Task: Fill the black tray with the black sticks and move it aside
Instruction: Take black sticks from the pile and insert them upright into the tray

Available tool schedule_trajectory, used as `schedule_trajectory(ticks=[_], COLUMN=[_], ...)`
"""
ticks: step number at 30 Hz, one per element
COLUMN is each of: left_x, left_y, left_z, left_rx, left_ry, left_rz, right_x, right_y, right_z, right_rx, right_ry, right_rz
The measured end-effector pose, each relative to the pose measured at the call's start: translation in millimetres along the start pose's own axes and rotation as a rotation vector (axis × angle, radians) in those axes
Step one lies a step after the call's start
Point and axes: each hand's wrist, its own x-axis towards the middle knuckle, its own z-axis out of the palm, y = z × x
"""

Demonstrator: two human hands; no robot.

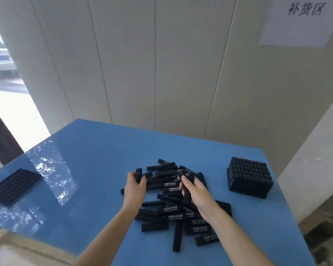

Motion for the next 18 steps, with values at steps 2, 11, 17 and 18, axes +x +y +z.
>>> schedule_trajectory(ticks=[2, 11, 17, 18], left_x=[-7, -59, -85, -87], left_y=[-5, -17, -23, -25], left_z=[-25, -144, -244, -262], left_rx=[-0.139, -0.327, -0.352, -0.351], left_ry=[0.001, -0.143, -0.118, -0.106], left_rz=[-0.145, -0.161, -0.086, -0.083], right_x=[0, -26, -57, -64], right_y=[-4, -9, -2, -2], right_z=[22, 154, 273, 294], right_rx=[0.085, 0.064, 0.013, 0.013], right_ry=[-0.066, -0.308, -0.379, -0.391], right_rz=[0.005, -0.037, -0.061, -0.066])
